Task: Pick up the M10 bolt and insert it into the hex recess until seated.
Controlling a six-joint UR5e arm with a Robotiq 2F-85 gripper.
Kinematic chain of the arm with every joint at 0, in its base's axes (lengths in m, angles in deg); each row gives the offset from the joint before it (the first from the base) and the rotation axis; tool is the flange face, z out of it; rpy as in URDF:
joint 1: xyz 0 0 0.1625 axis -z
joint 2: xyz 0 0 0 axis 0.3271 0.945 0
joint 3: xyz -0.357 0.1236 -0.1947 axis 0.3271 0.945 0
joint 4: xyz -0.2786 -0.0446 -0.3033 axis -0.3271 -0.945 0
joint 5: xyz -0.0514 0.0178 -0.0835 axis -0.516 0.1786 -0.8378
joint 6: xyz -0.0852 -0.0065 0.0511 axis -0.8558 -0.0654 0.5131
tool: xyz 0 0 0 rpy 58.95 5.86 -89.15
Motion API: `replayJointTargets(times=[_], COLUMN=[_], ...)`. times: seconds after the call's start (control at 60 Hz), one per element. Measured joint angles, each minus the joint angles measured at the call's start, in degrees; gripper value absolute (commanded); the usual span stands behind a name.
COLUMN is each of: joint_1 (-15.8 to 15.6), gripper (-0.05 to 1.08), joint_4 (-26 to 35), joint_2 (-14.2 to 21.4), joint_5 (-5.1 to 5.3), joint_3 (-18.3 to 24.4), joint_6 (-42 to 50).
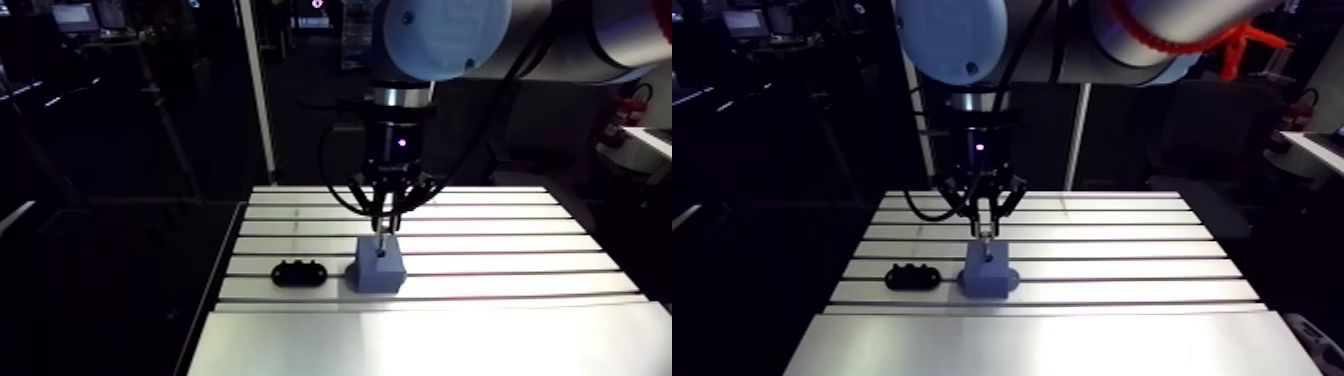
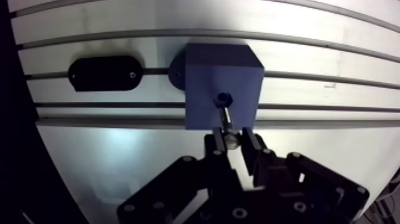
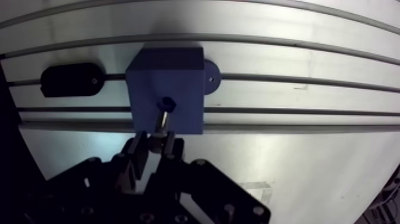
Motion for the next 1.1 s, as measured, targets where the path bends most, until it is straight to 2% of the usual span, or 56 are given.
replayJointTargets(times=[1.1], joint_1=[0.0], gripper=[1.08], joint_4=[-0.2], joint_2=[-1.2], joint_5=[-0.01], joint_3=[0.0], joint_6=[0.0])
